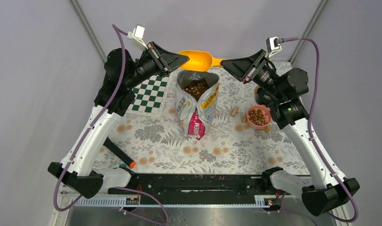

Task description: Serve the pet food

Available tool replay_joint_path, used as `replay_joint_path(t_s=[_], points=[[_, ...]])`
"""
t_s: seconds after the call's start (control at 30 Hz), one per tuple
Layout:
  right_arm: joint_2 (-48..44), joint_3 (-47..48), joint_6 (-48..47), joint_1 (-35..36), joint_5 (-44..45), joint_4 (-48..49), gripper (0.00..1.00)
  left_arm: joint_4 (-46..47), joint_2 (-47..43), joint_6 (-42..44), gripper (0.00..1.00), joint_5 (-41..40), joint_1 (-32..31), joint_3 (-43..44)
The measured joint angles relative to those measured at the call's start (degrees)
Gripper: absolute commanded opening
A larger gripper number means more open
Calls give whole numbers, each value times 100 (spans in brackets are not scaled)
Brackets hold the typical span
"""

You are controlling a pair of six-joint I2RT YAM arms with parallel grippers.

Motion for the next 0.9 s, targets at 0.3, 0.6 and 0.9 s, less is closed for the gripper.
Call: replay_joint_path(t_s=[0.3, 0.6, 0.9], points=[[57, 26, 7, -2, -13, -9, 34, 42, 0, -13, 0, 11, 24, -68], [105, 26, -13, -9, 31, -59, 47, 52, 0, -17, 0, -7, 39, -155], [146, 26, -46, -11, 31, -63, 17, 68, -2, -20, 0, -26, 48, -223]])
